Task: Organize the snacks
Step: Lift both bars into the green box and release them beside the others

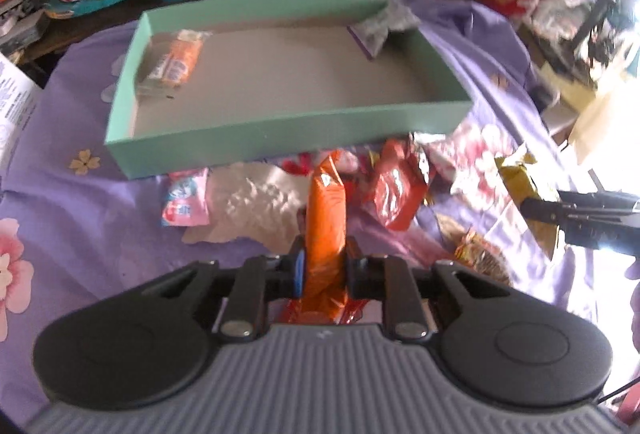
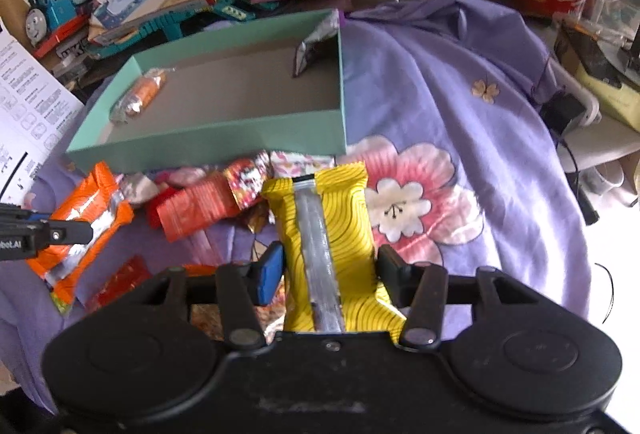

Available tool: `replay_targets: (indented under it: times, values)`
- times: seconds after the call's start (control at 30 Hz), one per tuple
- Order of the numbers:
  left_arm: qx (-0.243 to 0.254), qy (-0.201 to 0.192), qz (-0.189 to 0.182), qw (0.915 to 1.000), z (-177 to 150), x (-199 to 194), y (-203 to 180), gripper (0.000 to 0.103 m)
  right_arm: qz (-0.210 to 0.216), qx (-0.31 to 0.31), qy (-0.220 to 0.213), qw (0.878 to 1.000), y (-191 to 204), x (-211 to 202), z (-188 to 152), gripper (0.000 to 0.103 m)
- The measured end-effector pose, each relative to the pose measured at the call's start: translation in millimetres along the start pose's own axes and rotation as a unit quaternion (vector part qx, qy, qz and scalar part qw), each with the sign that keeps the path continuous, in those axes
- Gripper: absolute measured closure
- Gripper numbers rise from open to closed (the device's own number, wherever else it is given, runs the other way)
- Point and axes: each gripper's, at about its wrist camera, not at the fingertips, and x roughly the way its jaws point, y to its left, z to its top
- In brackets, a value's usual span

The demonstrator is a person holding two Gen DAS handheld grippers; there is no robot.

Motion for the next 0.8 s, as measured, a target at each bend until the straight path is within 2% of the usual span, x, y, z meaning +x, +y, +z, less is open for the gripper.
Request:
replay_targets:
  times: [0.17,0.37,0.57,0.8]
  values:
    - [0.0,-0.041,0.021,0.999,18,-20,8,0.085,0.002,-0.012,-0.025,1.0,8,-8,21,0.053]
    - [-0.005,-0.075,0.048,0.9961,62,-22,30,0.085,0.01,-0.016,-0.048,0.999,18,5,66,0.053]
    - [-0.003,-0.078,0.061,0.9951,116,14,47,0.085,0.026,-0.01,-0.049,0.998,35,43,122,0.053]
    - [0.008,-0.061,0.068,0.9958,167,81,60,0.085,0.031,-0.01,-0.029,0.999,55,125,180,0.053]
